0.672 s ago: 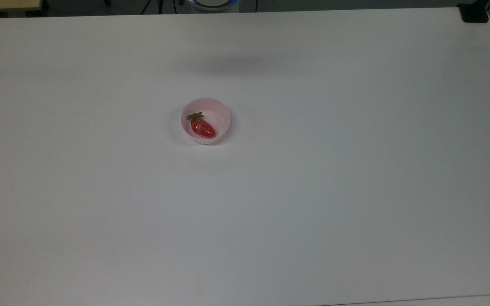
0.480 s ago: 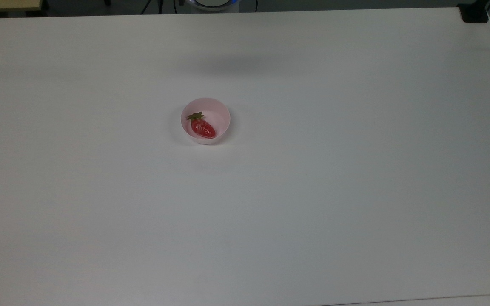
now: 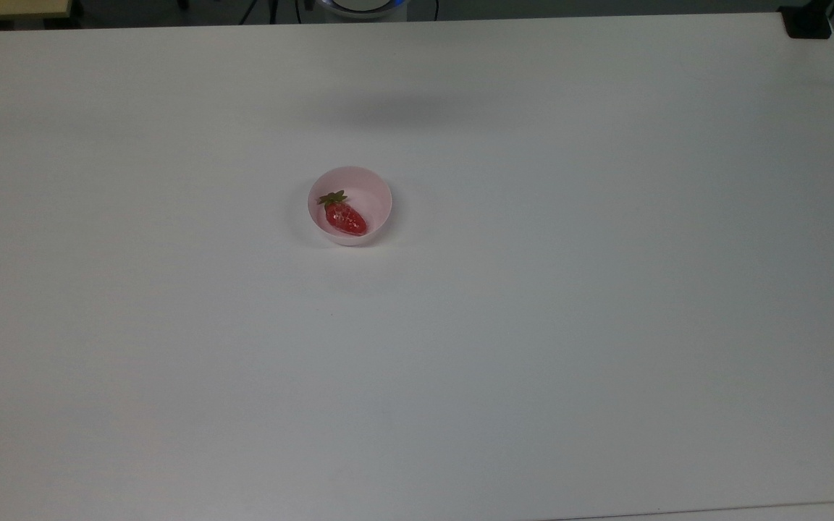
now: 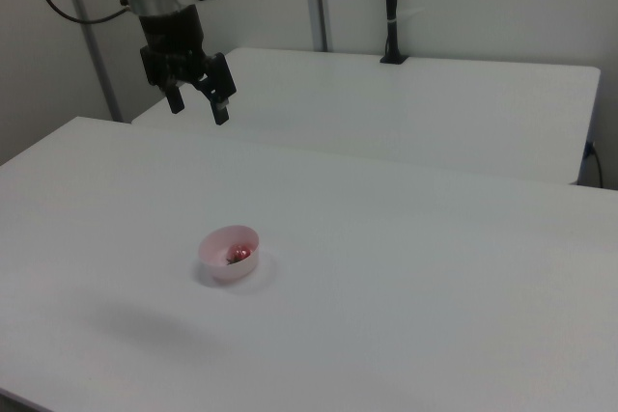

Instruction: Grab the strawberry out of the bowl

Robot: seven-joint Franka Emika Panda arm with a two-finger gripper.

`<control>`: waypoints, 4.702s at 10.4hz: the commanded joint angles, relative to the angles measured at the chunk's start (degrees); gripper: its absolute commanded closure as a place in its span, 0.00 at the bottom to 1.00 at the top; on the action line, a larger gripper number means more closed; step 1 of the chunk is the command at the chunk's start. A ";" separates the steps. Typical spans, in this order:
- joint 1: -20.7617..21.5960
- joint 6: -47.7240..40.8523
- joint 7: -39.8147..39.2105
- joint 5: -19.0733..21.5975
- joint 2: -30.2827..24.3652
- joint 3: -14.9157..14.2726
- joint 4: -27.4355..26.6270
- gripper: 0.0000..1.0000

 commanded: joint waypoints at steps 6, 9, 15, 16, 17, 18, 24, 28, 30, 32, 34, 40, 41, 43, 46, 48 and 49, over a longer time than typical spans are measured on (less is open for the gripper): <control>1.79 9.62 -11.81 -2.63 5.77 -0.20 -9.12 0.00; 3.72 16.96 -4.75 -2.37 10.07 0.86 -12.93 0.07; 4.34 25.39 1.31 -2.19 20.36 4.28 -12.93 0.39; 4.34 26.44 1.58 -2.19 21.24 4.29 -12.93 0.38; 4.34 26.80 1.67 -2.19 21.77 4.37 -12.93 0.35; 4.34 26.81 1.59 -2.19 22.39 4.29 -12.84 0.30; 3.73 27.59 1.15 -4.30 24.59 4.29 -13.10 0.24; 3.81 28.91 1.32 -5.71 26.17 4.29 -13.10 0.26; 3.73 28.83 1.32 -5.80 26.09 4.29 -12.93 0.37; 3.55 28.30 1.32 -5.62 24.69 4.37 -12.75 0.44; 3.46 28.13 1.59 -5.36 22.85 4.37 -12.58 0.44; 3.20 27.51 2.80 -5.18 22.39 4.37 -14.76 0.31; 3.02 27.86 6.47 -4.92 22.48 4.37 -15.47 0.30; 2.50 27.69 16.04 -4.39 22.22 4.37 -15.56 0.24; 1.44 28.12 26.96 -2.55 22.22 4.37 -15.13 0.38; 1.53 28.74 27.60 -2.28 22.31 4.37 -15.04 0.67; 1.53 29.00 27.60 -1.76 22.31 4.37 -15.04 0.78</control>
